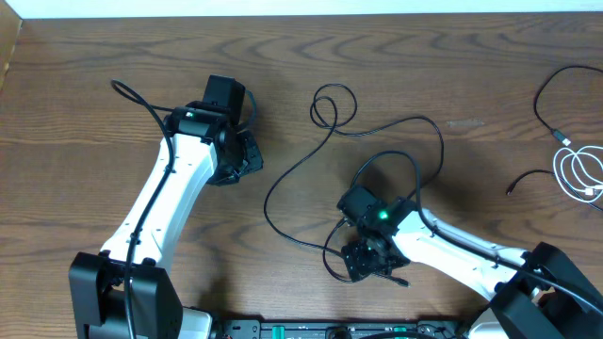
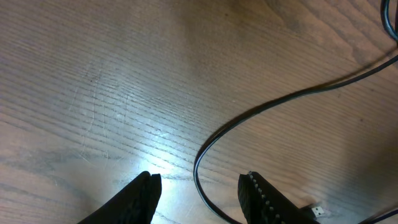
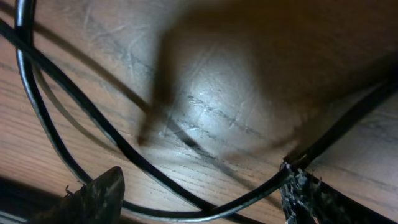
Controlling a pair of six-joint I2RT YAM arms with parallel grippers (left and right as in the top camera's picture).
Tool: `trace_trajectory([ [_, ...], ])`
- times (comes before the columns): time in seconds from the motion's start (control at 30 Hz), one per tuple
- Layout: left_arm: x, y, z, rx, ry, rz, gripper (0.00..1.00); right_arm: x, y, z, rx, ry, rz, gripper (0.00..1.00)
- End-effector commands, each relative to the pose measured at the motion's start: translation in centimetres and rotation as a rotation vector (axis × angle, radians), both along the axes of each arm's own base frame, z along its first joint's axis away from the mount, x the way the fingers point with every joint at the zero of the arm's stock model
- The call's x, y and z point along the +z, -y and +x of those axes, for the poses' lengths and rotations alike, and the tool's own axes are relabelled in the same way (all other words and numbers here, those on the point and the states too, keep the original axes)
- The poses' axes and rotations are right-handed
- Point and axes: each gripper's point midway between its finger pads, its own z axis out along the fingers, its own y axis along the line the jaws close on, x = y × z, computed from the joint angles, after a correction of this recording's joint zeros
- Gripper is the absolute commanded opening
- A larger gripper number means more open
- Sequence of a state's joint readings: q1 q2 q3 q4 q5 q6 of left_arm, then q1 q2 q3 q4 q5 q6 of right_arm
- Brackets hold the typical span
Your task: Untangle cables
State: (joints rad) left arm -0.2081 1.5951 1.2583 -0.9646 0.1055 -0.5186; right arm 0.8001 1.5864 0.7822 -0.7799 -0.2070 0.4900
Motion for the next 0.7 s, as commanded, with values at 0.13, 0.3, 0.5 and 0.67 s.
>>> trace_trajectory([
  [0.13,0.1,-0.2,-0.2,-0.013,-0.004,0.017,0.46,-1.0,2.0,0.8,-0.138,0.081,-0.136,0.26],
  [0.3,0.1,-0.2,-0.2,-0.013,-0.004,0.017,0.46,-1.0,2.1,0.7,-0.164,0.075,-0.145,0.06],
  [0.5,0.1,-0.2,-0.2,-0.013,-0.004,0.016,0.46,-0.8,2.0,2.1,-0.201,0.121,-0.137,0.01],
  [0.67,0.1,-0.2,-0.2,-0.013,-0.004,0.016,0.46,3.6,2.6,9.3,-0.334,0.278,-0.063,0.01],
])
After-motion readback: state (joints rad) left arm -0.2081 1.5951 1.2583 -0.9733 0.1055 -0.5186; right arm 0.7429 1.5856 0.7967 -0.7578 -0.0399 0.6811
